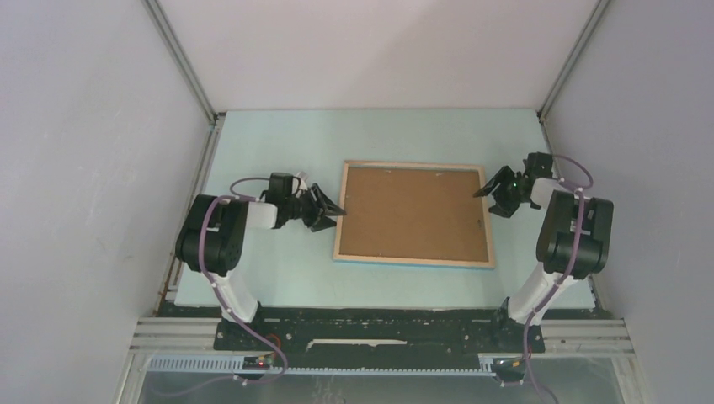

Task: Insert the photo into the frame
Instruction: Adjust the photo frame at the center of the board.

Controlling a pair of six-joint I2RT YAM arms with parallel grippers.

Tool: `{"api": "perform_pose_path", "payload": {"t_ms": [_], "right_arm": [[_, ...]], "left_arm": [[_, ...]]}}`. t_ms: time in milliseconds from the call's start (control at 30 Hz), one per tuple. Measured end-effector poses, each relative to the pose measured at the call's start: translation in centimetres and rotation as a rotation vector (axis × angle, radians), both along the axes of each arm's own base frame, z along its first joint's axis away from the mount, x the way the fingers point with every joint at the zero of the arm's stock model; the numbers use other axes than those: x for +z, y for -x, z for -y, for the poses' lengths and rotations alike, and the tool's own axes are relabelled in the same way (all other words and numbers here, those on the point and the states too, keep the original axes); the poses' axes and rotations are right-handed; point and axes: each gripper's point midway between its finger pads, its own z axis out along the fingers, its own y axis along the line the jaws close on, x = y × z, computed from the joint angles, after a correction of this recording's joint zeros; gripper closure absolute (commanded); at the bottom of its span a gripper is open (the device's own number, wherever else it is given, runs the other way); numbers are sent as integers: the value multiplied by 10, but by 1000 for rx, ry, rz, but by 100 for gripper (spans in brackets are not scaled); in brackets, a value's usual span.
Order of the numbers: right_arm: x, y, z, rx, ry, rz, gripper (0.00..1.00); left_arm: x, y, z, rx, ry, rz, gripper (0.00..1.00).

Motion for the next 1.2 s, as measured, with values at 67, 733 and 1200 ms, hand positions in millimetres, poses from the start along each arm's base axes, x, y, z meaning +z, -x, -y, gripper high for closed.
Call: {"api": "perform_pose_path", "payload": {"t_ms": [67,733,1200], "right_arm": [[0,-14,-5,22,31,12,29],[23,-139,-56,232,185,105,26],[138,-117,-133,226,121,278,35]], "left_arm": [[1,6,-2,17,4,3,42],[22,114,52,-137,8,-11,32],[112,12,-34,24,-240,318,24]]}}
